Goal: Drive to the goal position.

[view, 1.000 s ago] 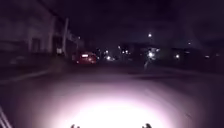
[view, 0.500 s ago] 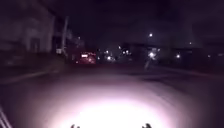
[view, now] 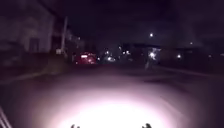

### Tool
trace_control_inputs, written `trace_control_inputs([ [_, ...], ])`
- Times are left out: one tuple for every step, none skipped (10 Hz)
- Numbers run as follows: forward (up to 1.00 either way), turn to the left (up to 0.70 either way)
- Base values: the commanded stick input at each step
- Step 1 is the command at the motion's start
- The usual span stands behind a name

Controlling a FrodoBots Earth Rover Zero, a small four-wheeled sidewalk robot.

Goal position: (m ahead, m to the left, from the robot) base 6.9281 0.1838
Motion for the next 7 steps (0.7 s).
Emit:
trace_control_inputs([
  [0.50,0.00],
  [0.50,0.00],
  [0.50,0.00],
  [0.50,0.00],
  [0.50,0.00],
  [0.50,0.00],
  [0.50,0.00],
])
